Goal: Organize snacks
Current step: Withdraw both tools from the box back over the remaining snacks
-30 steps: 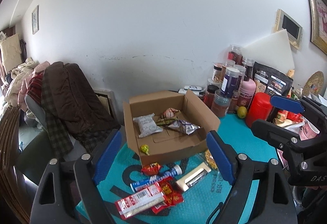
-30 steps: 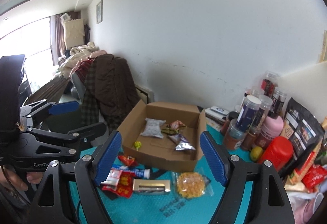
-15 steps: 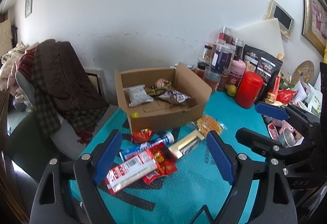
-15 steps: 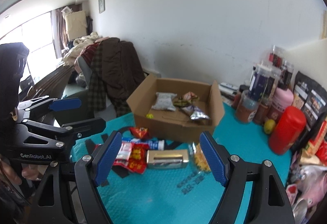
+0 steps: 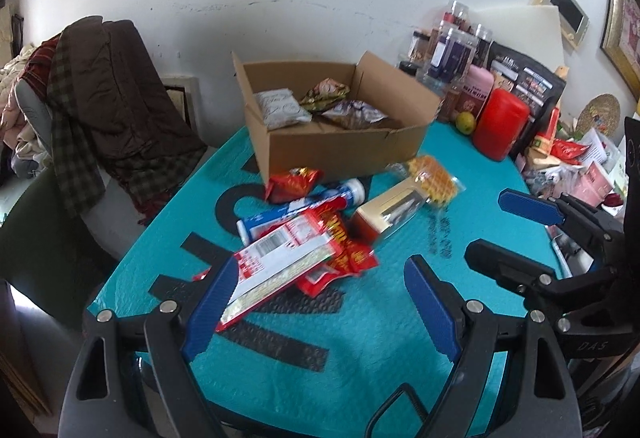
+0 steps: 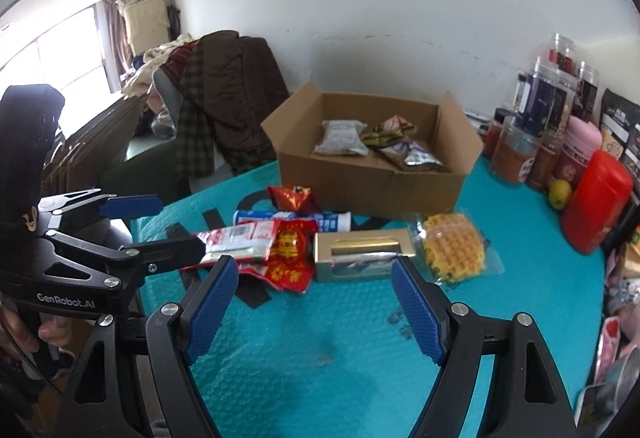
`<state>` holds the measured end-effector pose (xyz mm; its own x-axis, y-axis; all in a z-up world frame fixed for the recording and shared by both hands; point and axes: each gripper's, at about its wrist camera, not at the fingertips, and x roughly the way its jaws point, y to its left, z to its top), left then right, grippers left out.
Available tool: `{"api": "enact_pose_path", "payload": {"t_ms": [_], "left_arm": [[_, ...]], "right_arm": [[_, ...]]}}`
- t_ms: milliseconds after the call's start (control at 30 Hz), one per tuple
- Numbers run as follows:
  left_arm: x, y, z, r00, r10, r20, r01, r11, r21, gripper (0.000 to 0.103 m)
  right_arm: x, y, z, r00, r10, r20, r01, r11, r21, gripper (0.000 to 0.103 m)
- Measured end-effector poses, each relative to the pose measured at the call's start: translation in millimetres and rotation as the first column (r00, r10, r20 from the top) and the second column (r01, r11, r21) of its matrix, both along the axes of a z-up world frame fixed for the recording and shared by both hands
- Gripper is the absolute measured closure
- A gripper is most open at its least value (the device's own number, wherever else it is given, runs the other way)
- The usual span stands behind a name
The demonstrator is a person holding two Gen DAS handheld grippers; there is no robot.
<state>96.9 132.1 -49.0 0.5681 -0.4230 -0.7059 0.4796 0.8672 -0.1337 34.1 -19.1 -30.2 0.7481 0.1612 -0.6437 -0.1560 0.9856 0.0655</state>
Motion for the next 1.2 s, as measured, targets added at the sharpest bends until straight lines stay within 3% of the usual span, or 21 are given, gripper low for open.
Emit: {"api": "enact_pose_path", "payload": {"t_ms": [500,867,1200], "left_arm": [[36,17,-49,0.995,0.037,-0.096,-0.031,0.998,0.058,0.018],[71,18,-76,0.985,0.003,-0.175,0.018,0.993,0.119,0.018],[91,1,-87,0.971,-0.142,-0.193,0.169,0.977,0.131,0.018]], "right_arm": [[35,14,-50,0.992,0.02,-0.123,-0.013,0.998,0.059,0.023],[64,7,-65,0.982,0.023,-0.19,-0.008,0.997,0.076,0.023],[73,0,-70,0.975,0.001,-0.221,0.014,0.998,0.063,0.023]]}}
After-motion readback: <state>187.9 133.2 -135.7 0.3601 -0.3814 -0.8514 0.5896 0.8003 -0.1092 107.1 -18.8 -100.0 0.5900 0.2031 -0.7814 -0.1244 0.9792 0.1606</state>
